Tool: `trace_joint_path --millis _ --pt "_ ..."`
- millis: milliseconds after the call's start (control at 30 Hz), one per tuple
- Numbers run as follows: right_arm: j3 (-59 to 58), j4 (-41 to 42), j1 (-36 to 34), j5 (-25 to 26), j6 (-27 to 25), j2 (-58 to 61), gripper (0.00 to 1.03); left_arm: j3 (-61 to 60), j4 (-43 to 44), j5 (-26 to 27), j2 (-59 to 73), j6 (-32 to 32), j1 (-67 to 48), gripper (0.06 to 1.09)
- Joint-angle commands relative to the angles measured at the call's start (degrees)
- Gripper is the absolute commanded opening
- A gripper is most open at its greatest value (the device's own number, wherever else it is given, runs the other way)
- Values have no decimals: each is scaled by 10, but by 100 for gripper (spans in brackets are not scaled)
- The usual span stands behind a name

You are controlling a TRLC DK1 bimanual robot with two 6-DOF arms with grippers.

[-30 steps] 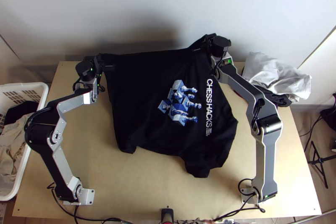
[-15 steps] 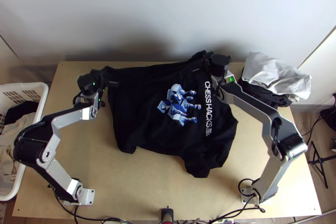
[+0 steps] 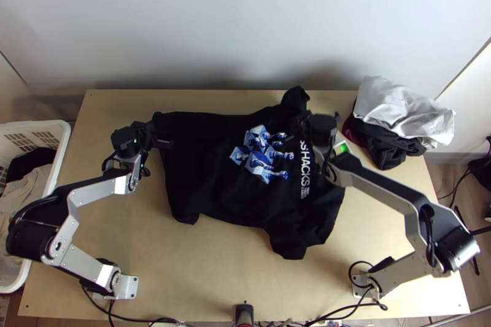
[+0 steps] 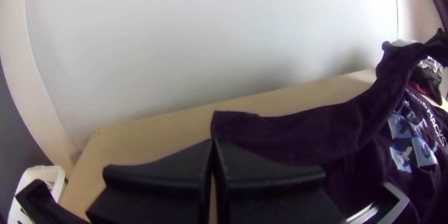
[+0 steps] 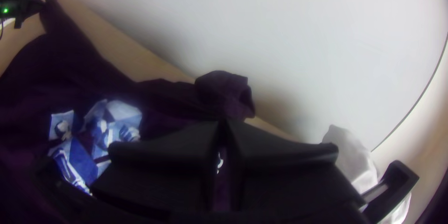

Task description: Fold the t-shirt

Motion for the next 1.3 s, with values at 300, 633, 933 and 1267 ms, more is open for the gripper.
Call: trace_joint_path --millis 300,633,933,1267 --pt "-140 -34 87 4 20 -100 3 -100 -66 9 -116 -20 -36 9" --pt "-142 -15 83 5 63 -155 80 -137 -162 76 -239 -91 -44 81" --pt "-138 -178 86 6 122 -271 99 -137 -317 81 -370 -108 -49 103" --pt "-151 -374 72 -31 245 -386 98 -179 -553 89 -576 -109 -143 103"
